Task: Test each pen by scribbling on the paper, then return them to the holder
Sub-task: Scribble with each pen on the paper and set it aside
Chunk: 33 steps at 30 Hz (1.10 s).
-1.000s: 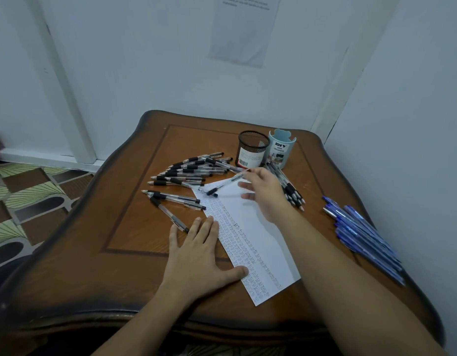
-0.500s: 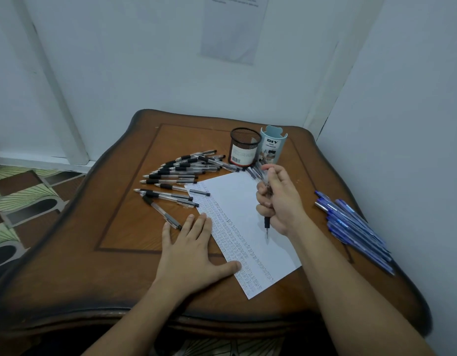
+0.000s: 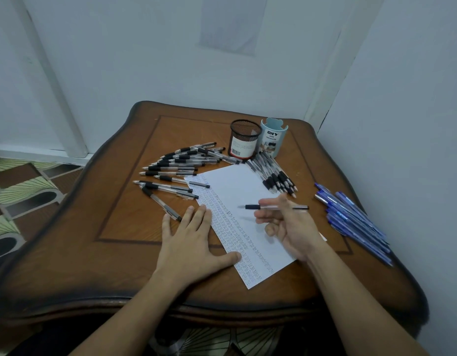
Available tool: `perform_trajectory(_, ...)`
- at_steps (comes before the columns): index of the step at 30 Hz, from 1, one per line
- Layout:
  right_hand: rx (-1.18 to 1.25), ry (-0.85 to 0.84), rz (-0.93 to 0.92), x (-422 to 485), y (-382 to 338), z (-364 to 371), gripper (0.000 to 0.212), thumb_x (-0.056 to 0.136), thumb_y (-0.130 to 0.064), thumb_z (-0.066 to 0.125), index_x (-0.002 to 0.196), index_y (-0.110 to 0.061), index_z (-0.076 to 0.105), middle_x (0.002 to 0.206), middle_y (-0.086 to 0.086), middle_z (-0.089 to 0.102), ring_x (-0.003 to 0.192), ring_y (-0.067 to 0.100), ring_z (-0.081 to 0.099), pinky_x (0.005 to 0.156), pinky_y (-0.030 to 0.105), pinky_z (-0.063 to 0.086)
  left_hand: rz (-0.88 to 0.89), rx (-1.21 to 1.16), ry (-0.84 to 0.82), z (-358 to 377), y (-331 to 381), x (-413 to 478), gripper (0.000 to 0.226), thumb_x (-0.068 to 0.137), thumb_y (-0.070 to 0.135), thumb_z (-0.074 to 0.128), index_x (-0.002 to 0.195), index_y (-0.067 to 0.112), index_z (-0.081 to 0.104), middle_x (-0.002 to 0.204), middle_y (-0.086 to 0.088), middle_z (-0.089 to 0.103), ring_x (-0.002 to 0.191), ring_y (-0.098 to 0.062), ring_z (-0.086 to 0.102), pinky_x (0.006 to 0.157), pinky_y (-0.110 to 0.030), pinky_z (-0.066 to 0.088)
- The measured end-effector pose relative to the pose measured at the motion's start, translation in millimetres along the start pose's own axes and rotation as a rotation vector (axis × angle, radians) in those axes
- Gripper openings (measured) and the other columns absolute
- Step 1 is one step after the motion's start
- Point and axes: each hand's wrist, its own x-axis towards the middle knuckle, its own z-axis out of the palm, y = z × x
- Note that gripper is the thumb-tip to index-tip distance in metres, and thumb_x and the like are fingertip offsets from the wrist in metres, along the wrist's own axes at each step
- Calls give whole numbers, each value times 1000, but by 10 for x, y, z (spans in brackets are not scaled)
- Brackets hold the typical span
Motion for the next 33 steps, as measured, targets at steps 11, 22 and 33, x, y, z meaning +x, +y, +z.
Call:
perform_trajectory(11,-548,15,-115,-111,252,51,29,85,-22,78,67,-11,58,60,2,68,60,8,62,59,22,47,8,3,24,28,-13,3,120,60,99,7,157,28,3,164,10,-2,150,-13,-8,116,-58,-10)
perform_trajectory(22,-632,59,-177,-121,350,92,39,80,-9,69,57,-4,38,54,10,40,54,16,45,55,31,36,44,45,23,42,-24,2,112,61,97,5,155,37,3,165,8,-1,151,-17,-8,116,-61,-8)
perform_trajectory(33,-653,49,-191,-92,351,83,47,80,-6,68,51,-21,35,49,-8,35,54,15,48,56,33,39,42,50,17,43,-21,4,112,60,97,4,155,38,4,164,8,-2,150,-17,-8,116,-61,-7)
